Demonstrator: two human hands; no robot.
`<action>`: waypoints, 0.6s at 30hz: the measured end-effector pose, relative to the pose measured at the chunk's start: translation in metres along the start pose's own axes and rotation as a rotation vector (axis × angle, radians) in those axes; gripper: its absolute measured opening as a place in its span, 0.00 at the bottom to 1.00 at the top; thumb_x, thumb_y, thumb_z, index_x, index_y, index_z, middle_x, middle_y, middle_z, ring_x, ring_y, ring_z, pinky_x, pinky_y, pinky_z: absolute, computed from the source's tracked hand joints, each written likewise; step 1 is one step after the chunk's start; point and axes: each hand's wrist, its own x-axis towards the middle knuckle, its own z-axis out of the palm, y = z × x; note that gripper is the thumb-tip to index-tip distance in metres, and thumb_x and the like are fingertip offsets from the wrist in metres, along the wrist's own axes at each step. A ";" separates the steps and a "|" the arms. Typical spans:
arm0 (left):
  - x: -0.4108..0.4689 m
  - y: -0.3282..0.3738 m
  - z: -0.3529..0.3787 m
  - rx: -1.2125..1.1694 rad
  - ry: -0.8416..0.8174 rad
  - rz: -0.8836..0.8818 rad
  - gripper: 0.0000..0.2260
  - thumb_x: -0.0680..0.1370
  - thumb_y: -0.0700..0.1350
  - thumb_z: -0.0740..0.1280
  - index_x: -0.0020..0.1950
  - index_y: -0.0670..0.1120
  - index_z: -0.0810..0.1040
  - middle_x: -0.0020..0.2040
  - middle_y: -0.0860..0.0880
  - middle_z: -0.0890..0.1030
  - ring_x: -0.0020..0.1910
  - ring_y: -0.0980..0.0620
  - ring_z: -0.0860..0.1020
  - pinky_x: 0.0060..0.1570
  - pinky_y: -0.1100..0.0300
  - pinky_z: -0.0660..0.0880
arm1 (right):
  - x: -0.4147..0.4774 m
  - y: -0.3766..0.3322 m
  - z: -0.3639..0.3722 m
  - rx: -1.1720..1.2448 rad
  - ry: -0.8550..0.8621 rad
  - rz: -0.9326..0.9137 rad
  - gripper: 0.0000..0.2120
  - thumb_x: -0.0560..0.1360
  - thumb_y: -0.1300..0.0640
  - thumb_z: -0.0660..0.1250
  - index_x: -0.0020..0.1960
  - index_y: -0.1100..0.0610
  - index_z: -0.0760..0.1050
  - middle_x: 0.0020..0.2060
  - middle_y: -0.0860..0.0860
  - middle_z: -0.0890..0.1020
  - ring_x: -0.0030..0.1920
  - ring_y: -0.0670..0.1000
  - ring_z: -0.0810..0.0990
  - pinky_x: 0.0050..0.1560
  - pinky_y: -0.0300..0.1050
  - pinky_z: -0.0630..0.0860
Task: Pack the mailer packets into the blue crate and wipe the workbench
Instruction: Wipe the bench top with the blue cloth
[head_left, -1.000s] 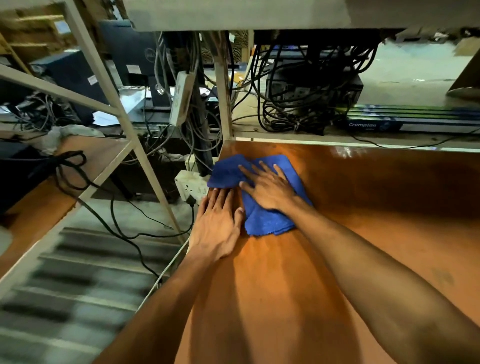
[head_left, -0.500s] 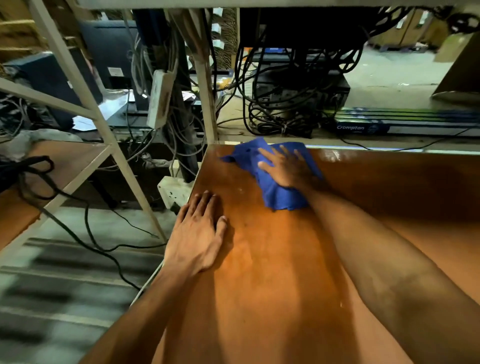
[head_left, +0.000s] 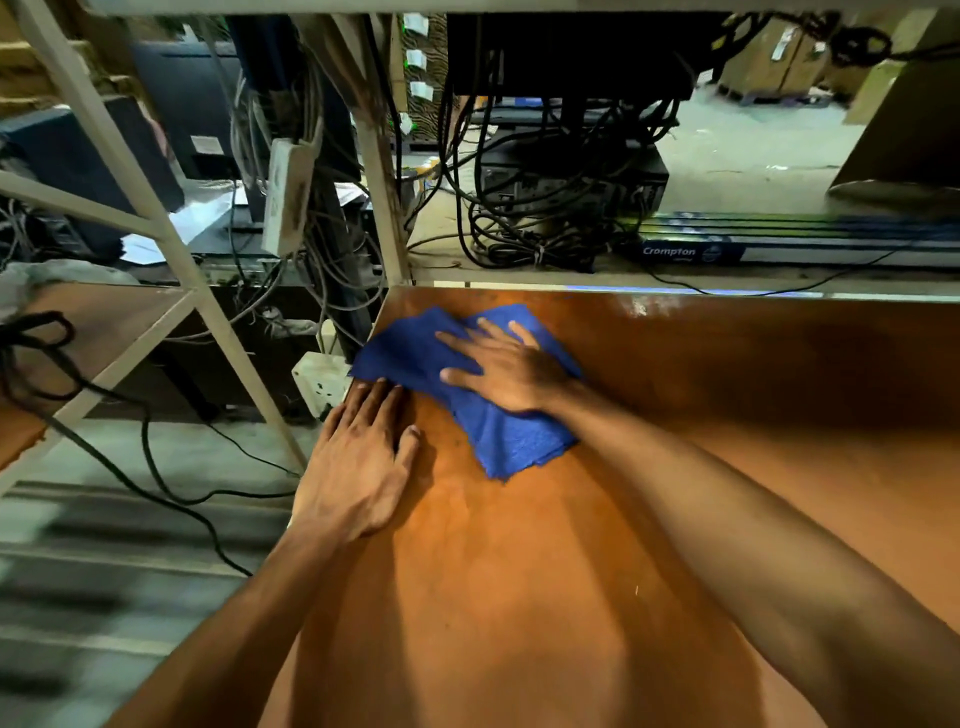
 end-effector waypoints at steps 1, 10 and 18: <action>0.000 -0.001 0.000 -0.005 -0.002 0.005 0.31 0.79 0.63 0.43 0.80 0.52 0.56 0.80 0.52 0.55 0.79 0.54 0.49 0.77 0.52 0.50 | 0.000 0.020 -0.002 -0.019 0.028 0.039 0.34 0.76 0.29 0.48 0.78 0.41 0.51 0.78 0.44 0.56 0.79 0.53 0.51 0.75 0.64 0.45; -0.003 0.007 -0.012 -0.020 0.026 0.001 0.27 0.81 0.59 0.50 0.78 0.50 0.61 0.78 0.50 0.61 0.78 0.52 0.54 0.76 0.52 0.52 | -0.061 0.069 -0.018 0.004 -0.031 0.486 0.36 0.76 0.29 0.43 0.79 0.42 0.43 0.80 0.47 0.46 0.79 0.54 0.43 0.75 0.64 0.41; -0.081 0.001 -0.044 0.011 -0.101 -0.054 0.33 0.78 0.63 0.44 0.78 0.48 0.60 0.79 0.47 0.59 0.78 0.48 0.55 0.75 0.48 0.55 | -0.162 -0.036 -0.012 -0.056 -0.047 0.054 0.47 0.64 0.20 0.31 0.79 0.39 0.44 0.79 0.46 0.51 0.79 0.51 0.45 0.76 0.59 0.42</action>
